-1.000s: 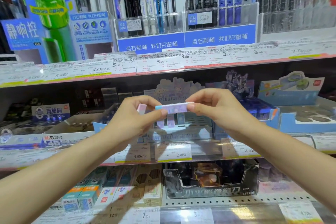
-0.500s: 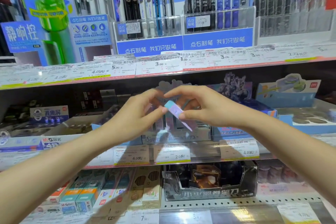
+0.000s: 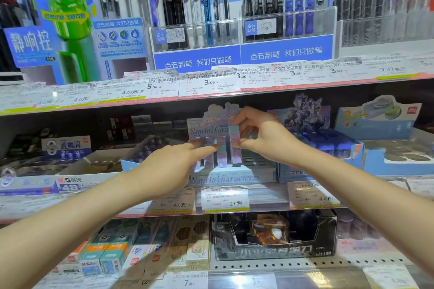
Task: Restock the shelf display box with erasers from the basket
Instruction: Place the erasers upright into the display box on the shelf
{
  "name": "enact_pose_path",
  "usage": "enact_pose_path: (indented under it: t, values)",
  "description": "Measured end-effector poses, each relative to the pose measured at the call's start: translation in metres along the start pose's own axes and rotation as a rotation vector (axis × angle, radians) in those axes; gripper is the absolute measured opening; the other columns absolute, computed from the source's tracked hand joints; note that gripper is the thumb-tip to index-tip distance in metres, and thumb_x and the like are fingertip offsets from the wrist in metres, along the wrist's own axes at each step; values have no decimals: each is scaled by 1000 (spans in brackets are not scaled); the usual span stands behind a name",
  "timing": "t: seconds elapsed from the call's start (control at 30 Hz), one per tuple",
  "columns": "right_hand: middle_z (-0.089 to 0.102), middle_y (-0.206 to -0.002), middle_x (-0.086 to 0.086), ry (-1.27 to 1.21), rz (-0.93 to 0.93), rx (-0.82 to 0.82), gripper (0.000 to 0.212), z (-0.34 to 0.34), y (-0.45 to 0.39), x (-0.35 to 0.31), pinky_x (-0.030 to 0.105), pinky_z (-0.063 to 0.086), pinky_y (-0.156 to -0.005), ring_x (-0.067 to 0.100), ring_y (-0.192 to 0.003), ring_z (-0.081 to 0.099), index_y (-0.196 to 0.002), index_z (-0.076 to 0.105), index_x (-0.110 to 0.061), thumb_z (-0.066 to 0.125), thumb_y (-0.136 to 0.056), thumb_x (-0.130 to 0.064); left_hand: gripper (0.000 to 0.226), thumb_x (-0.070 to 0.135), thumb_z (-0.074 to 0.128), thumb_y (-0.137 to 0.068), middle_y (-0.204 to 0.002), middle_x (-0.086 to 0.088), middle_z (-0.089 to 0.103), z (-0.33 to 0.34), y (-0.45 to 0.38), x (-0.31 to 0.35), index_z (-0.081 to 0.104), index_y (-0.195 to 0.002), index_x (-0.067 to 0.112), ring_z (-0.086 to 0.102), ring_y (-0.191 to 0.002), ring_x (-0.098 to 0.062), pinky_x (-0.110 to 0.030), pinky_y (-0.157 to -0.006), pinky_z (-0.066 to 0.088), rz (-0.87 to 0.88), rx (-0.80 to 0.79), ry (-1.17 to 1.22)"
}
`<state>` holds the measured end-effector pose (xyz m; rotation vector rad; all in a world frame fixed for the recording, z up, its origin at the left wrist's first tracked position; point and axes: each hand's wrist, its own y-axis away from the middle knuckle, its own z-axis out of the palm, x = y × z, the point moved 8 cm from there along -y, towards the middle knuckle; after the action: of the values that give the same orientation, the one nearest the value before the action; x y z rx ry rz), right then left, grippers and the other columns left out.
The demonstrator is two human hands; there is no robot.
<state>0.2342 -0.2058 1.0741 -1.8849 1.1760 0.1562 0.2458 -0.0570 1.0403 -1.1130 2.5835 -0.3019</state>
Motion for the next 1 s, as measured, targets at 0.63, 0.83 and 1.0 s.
enact_pose_path:
  t: [0.63, 0.83, 1.0]
  values:
    - [68, -91, 17, 136, -42, -22, 32, 4, 1, -3, 30, 40, -79, 21, -88, 57, -72, 69, 4, 60, -85, -23, 74, -2, 36, -87, -149, 3, 39, -5, -3, 3, 20, -144, 42, 48, -126, -24, -36, -93, 47, 26, -20, 9]
    - [68, -94, 14, 176, -4, -87, 26, 4, -1, -5, 36, 44, -82, 25, -90, 60, -79, 69, 1, 61, -83, -23, 68, 4, 39, -86, -134, -4, 52, -7, -1, 2, 24, -144, 38, 57, -109, -29, -41, -84, 49, 0, 1, 32]
    - [63, -79, -13, 49, -101, 72, 7, -6, 15, -38, 20, 46, -75, 5, -77, 58, -86, 68, -16, 63, -81, -16, 35, 19, 43, -78, -103, -9, 56, -34, 12, 14, 46, -112, 14, 58, -76, -32, -44, -64, 49, 1, 340, 142]
